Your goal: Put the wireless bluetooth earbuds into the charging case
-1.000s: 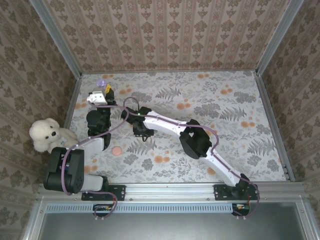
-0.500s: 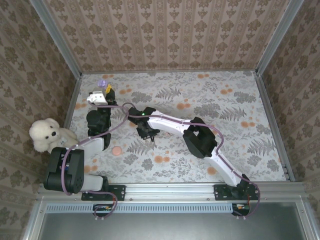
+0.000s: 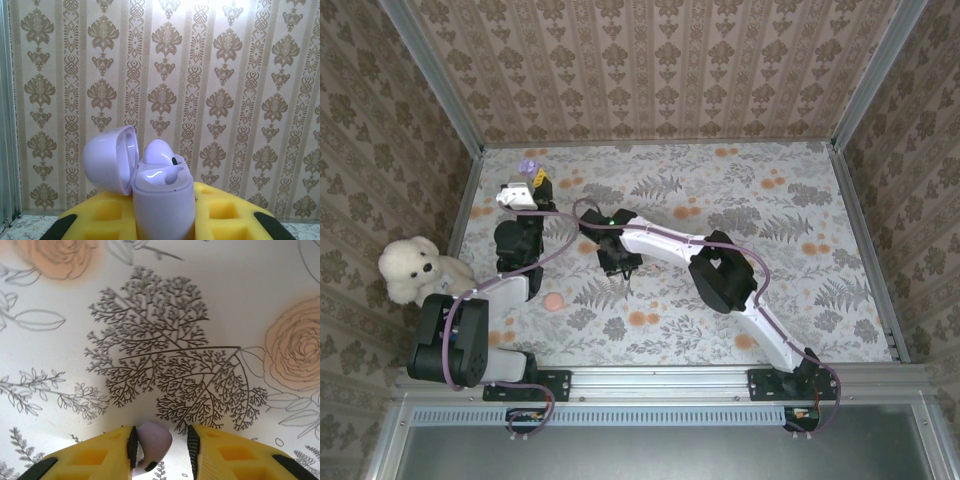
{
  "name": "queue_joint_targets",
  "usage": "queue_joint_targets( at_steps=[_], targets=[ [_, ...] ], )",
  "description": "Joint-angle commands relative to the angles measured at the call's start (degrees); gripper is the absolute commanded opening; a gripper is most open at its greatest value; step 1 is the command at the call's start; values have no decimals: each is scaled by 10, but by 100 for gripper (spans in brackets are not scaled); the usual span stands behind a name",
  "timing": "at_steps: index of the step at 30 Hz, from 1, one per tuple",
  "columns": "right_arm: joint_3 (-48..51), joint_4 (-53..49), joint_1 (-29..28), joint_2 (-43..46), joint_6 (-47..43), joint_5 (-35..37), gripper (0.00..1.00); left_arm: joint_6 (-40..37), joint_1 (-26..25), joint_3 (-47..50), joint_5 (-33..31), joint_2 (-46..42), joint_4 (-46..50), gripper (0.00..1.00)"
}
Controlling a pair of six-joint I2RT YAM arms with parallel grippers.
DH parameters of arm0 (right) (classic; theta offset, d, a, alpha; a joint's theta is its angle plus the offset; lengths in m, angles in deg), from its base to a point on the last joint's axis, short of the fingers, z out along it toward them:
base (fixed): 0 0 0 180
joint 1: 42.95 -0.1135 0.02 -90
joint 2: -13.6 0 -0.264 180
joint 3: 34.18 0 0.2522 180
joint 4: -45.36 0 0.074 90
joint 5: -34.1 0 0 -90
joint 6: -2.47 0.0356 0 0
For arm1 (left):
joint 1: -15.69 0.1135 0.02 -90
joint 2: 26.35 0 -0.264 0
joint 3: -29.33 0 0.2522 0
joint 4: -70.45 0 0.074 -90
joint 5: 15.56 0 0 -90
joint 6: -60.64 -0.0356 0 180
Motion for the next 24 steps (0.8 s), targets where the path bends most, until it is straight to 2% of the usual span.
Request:
queue_joint_targets(
  at_steps=[1, 14, 24],
  targets=[
    [25, -9, 11, 10, 93, -30, 37, 1, -5, -15, 6, 3, -13, 0],
    [25, -20, 10, 6, 175, -23, 35, -3, -6, -18, 5, 5, -13, 0],
    [-27, -94, 1, -8, 77, 10, 35, 2, -6, -19, 5, 7, -14, 0]
  ],
)
